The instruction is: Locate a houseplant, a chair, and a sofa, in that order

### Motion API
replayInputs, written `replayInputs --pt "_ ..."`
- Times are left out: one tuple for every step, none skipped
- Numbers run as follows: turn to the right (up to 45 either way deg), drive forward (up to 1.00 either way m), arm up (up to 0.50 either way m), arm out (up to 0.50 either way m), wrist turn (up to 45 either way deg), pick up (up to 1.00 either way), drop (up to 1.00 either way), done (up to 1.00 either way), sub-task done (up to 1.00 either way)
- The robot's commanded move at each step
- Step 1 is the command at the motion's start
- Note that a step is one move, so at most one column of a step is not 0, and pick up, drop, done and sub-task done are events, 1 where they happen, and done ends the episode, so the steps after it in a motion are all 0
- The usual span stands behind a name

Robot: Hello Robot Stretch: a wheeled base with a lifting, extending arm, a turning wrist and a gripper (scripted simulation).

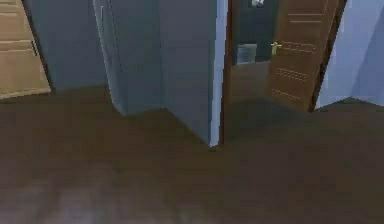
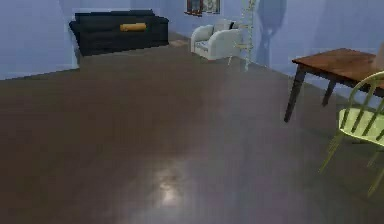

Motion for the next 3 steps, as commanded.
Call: replayInputs --pt "45.0 0.00 0.00 0.00 0.0 0.00 0.00 0.00 0.00" --pt "15.0 0.00 0.00 0.00 0.0 0.00 0.00 0.00 0.00" --pt "0.0 0.15 0.00 0.00 0.0 0.00 0.00 0.00 0.00"
